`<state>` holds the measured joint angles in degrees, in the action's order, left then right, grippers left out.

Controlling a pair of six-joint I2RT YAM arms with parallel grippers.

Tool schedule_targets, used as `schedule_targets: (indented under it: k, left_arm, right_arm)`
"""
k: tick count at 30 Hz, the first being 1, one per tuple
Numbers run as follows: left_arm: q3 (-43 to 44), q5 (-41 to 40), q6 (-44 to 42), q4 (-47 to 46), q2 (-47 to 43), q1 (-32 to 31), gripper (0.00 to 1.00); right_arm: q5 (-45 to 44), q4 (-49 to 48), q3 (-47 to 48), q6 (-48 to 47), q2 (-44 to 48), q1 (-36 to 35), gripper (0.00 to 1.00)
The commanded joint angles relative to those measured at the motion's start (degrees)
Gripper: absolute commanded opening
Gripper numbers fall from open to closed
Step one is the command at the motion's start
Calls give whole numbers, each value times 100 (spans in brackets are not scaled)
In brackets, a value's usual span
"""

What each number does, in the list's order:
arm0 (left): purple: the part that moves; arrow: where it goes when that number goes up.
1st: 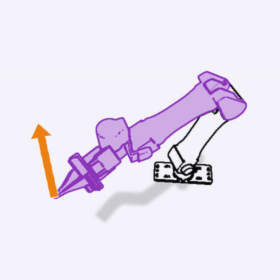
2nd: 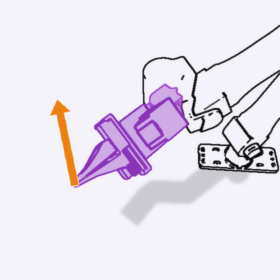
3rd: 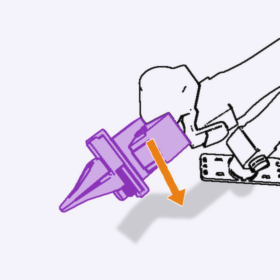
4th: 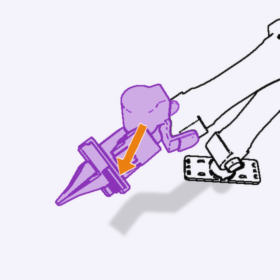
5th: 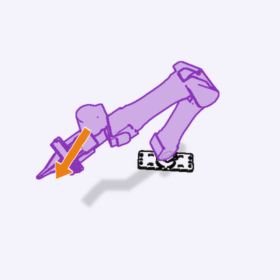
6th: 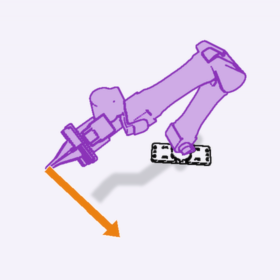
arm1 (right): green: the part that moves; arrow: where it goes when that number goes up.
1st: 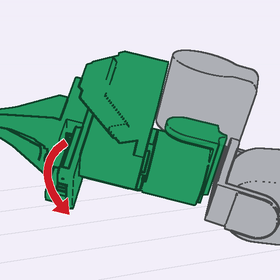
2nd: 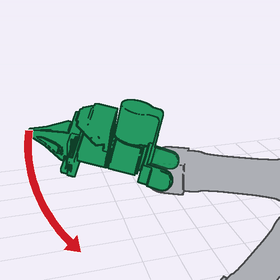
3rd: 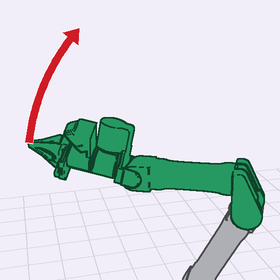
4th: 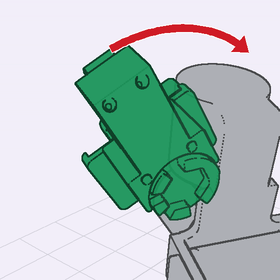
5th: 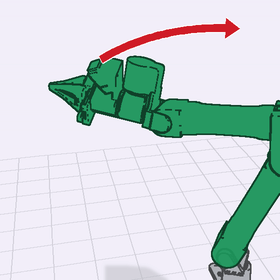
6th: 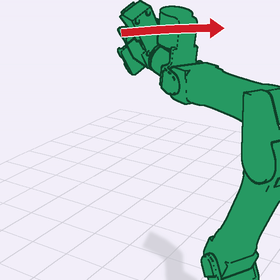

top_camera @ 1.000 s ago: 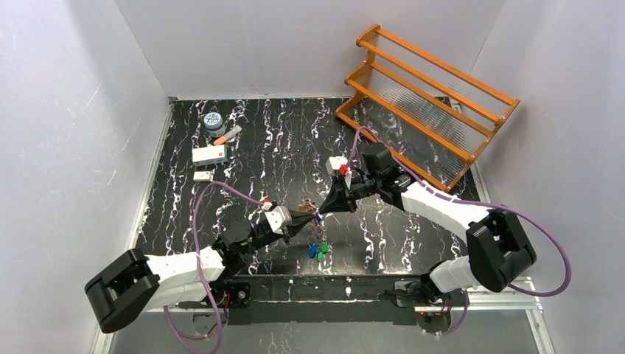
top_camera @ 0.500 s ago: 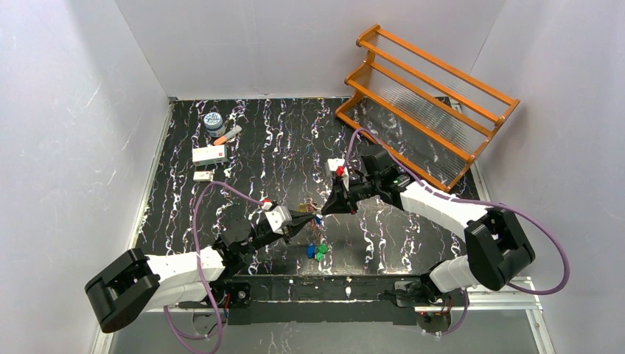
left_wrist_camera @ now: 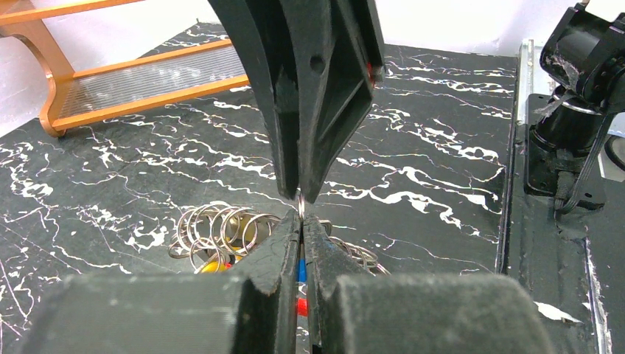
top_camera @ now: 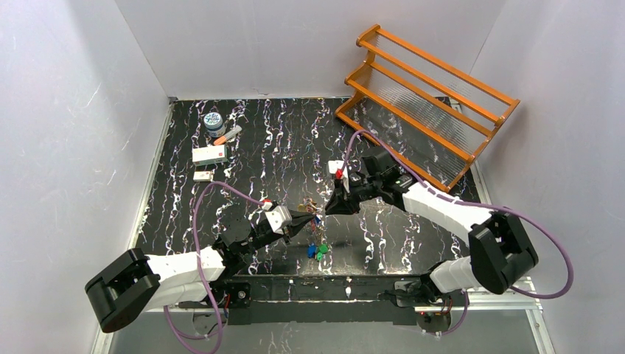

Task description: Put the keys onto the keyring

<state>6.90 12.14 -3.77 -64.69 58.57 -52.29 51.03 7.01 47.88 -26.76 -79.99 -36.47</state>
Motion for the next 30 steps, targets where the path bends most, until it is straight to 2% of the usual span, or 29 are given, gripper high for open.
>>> schedule_targets:
  k: [1,4,6,11,15,27,30]
  left_arm:
    - [48,8,28,-433,-56,9,0]
    - [49,25,15,-431,-47,8,0]
    - [64,33,12,-431,-38,9,0]
    - [107,114,11,-431,40,8,0]
    - [152,189,-10,-431,122,9,0]
    - [154,339,157,-431,65,9,0]
    - [162,368,162,-433,61,4,0]
  right_arm:
    - [-89,-469,-77,116,582,-18,30]
    - [21,-1070,-342,299,862,-18,45]
    - [146,-1383,-465,413,986,-18,47]
    - [764,-1998,-549,743,948,-18,45]
    - [925,-2356,-569,978,751,-91,45]
    - [1156,-2277,-576,865,361,-269,44]
    - [1190,-2200,-562,813,303,-290,40]
